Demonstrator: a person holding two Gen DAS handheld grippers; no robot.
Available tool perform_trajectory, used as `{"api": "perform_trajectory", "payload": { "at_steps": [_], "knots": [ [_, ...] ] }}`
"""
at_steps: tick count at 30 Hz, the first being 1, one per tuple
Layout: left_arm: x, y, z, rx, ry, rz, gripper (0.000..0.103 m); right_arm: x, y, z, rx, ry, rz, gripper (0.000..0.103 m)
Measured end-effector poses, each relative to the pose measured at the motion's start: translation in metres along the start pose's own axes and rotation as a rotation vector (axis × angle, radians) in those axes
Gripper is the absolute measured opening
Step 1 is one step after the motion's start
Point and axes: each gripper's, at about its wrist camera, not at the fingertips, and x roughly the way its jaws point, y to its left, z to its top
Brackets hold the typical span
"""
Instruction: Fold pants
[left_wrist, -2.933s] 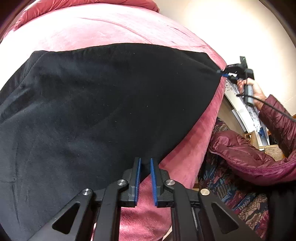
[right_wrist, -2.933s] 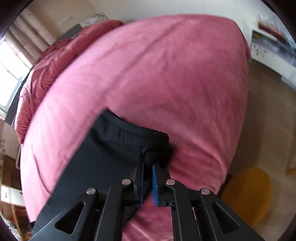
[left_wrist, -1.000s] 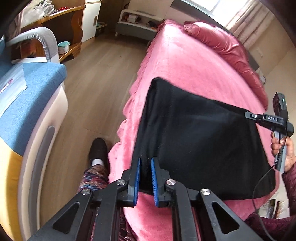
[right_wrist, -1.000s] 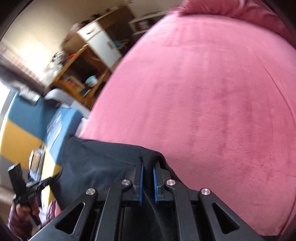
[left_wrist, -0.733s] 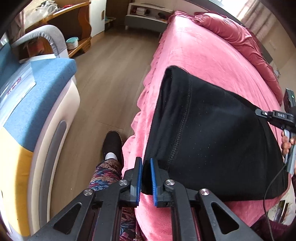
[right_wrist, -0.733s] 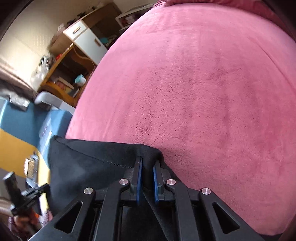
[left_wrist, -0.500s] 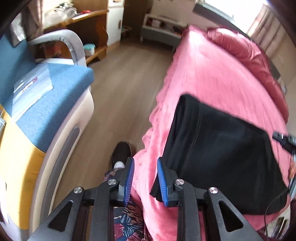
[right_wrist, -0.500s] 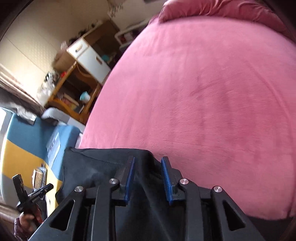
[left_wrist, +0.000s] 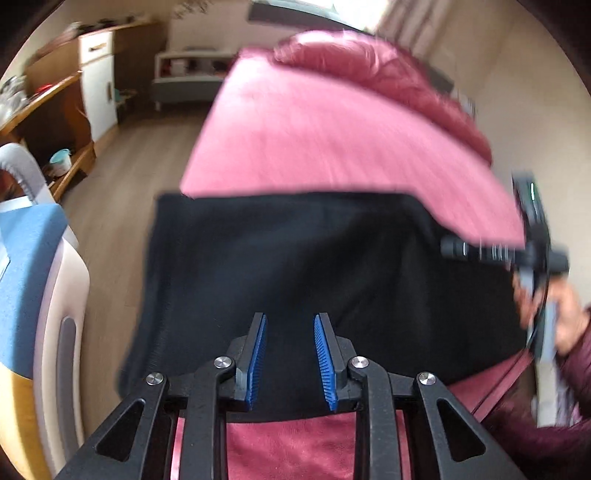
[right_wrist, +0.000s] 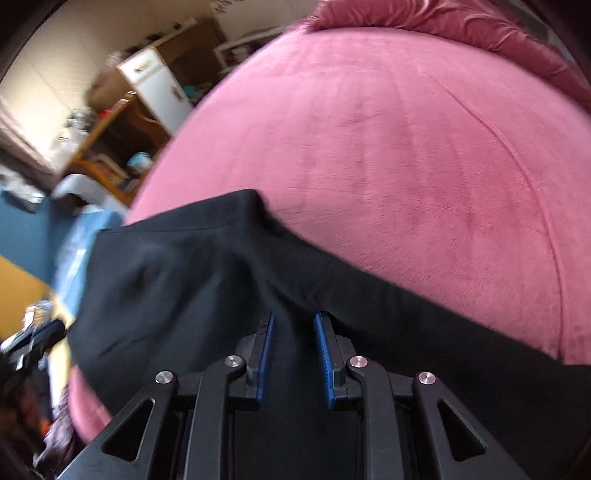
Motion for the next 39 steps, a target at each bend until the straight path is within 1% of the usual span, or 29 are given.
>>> {"api": "perform_trajectory", "payload": {
  "at_steps": [1,2,3,6,9,11,12,13,15,17,19,23,24,25,26,27,28,30,31,32,34,36,37,38,39],
  "knots": [
    [0.012,0.001,-0.003,-0.002,0.040,0.047,0.027,0.008,0.001,0.004,0.006,0.009,-0.019,0.017],
    [0.019,0.005,-0.005,-0.014,0.061,0.075,0.026,0.015,0.001,0.008,0.010,0.012,-0.039,0.013],
    [0.024,0.010,-0.008,-0.028,0.076,0.090,0.026,0.020,-0.001,0.013,0.019,0.007,-0.054,0.012],
    [0.025,0.035,-0.011,-0.112,0.070,0.121,0.027,0.025,-0.003,0.021,0.039,0.002,-0.048,0.009],
    [0.019,0.056,-0.013,-0.162,0.066,0.178,0.026,0.018,-0.012,0.020,0.104,-0.009,0.006,0.007],
    [0.015,0.065,-0.015,-0.191,0.065,0.160,0.026,0.007,-0.014,0.013,0.104,-0.024,0.010,0.008],
    [0.012,0.067,-0.015,-0.200,0.059,0.153,0.026,0.000,-0.012,0.007,0.096,-0.028,0.007,0.010],
    [0.007,0.067,-0.015,-0.199,0.040,0.150,0.026,-0.006,-0.012,0.000,0.089,-0.033,0.006,0.012],
    [0.001,0.065,-0.015,-0.192,0.012,0.148,0.026,-0.021,-0.011,-0.016,0.068,-0.054,0.024,0.012],
    [-0.008,0.058,-0.012,-0.183,-0.026,0.097,0.027,-0.035,-0.011,-0.035,0.051,-0.051,0.061,0.012],
    [-0.012,0.046,-0.011,-0.147,-0.047,0.044,0.028,-0.044,-0.010,-0.054,0.031,-0.036,0.073,0.012],
    [-0.005,0.011,-0.010,-0.027,-0.017,-0.036,0.028,-0.053,-0.008,-0.101,-0.003,0.026,0.090,0.013],
    [-0.003,0.000,-0.011,0.007,-0.012,-0.067,0.029,-0.055,-0.011,-0.112,0.000,0.044,0.096,0.020],
    [-0.002,-0.009,-0.013,0.037,-0.009,-0.088,0.029,-0.058,-0.013,-0.123,0.004,0.056,0.096,0.033],
    [-0.001,-0.024,-0.015,0.102,-0.005,-0.118,0.031,-0.063,-0.015,-0.134,0.001,0.061,0.097,0.039],
    [0.000,-0.034,-0.019,0.142,0.001,-0.132,0.032,-0.066,-0.015,-0.143,-0.002,0.061,0.105,0.046],
    [0.001,-0.046,-0.022,0.190,0.017,-0.151,0.033,-0.069,-0.015,-0.152,-0.001,0.064,0.114,0.046],
    [0.007,-0.063,-0.027,0.281,0.055,-0.180,0.034,-0.072,-0.017,-0.165,-0.013,0.074,0.102,0.046],
    [0.015,-0.064,-0.026,0.322,0.071,-0.186,0.035,-0.070,-0.016,-0.169,-0.029,0.073,0.081,0.046],
    [0.020,-0.072,-0.029,0.370,0.093,-0.186,0.036,-0.066,-0.009,-0.169,-0.039,0.072,0.067,0.046],
    [0.031,-0.084,-0.034,0.444,0.133,-0.177,0.037,-0.059,-0.009,-0.166,-0.044,0.064,0.024,0.045],
    [0.038,-0.092,-0.042,0.482,0.158,-0.165,0.037,-0.056,-0.010,-0.163,-0.061,0.062,0.003,0.043],
    [0.042,-0.093,-0.042,0.494,0.160,-0.155,0.037,-0.054,-0.008,-0.162,-0.078,0.061,-0.014,0.033],
    [0.046,-0.093,-0.041,0.495,0.165,-0.159,0.037,-0.054,-0.006,-0.162,-0.099,0.055,-0.037,0.020],
    [0.049,-0.090,-0.040,0.484,0.171,-0.168,0.037,-0.052,-0.004,-0.160,-0.111,0.054,-0.041,0.017]
  ]
}}
